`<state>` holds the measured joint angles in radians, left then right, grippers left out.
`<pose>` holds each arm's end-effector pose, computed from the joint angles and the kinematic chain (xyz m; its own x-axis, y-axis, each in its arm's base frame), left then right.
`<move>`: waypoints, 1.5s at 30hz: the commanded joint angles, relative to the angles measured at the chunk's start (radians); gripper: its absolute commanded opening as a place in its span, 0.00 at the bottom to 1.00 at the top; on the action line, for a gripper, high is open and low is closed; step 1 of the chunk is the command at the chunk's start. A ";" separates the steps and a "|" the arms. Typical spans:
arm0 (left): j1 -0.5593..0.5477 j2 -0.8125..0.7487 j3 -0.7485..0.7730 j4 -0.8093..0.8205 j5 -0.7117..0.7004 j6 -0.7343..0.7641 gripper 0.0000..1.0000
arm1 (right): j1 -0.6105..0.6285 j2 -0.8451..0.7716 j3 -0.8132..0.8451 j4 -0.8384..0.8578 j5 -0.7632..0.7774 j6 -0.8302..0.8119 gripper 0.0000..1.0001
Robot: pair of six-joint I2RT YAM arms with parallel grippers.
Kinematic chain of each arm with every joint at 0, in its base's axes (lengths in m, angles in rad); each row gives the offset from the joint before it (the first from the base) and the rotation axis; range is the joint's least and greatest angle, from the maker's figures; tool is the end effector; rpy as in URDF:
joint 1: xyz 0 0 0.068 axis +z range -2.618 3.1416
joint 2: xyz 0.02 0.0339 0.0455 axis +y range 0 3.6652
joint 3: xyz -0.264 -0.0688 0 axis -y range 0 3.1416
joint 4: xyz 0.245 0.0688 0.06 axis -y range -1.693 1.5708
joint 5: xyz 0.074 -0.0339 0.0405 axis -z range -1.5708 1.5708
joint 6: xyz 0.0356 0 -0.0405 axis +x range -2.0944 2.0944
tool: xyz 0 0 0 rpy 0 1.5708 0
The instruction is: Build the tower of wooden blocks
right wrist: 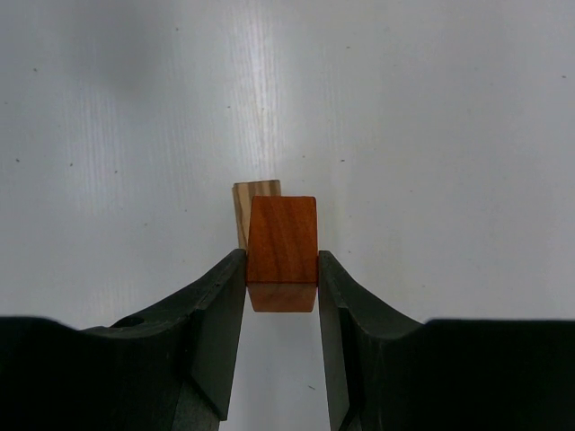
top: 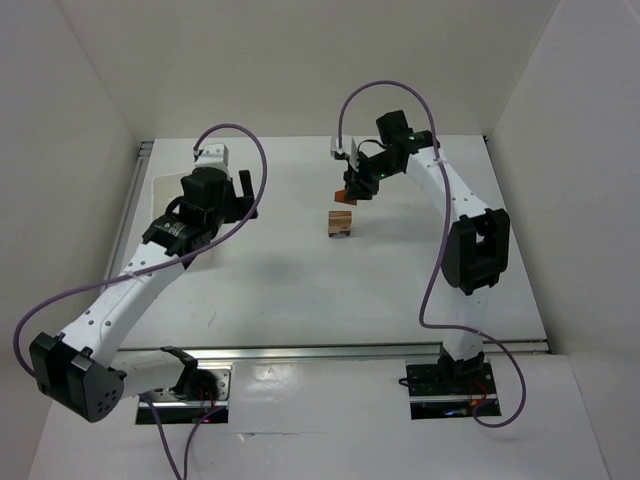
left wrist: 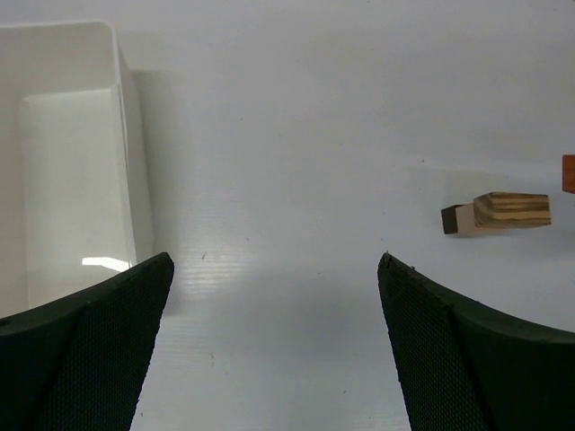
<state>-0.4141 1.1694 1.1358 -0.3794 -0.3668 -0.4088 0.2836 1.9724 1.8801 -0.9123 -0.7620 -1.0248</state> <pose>0.2449 -0.0937 0.3652 -0.3669 -0.2441 -0.8977 -0.0773 0.9696 -0.2320 0.4023 0.1429 0.3095 0.0561 -0.6276 -0.7765 -0.9822 0.1050 -0.1559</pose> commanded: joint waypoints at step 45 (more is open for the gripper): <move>0.034 0.075 0.004 -0.007 -0.046 -0.016 1.00 | 0.170 0.077 0.008 0.010 0.296 0.043 0.00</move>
<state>-0.3836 1.2724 1.1446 -0.4183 -0.3969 -0.4454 0.4473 2.0373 1.8889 -0.9352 -0.4732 -0.9844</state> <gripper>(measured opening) 0.998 0.429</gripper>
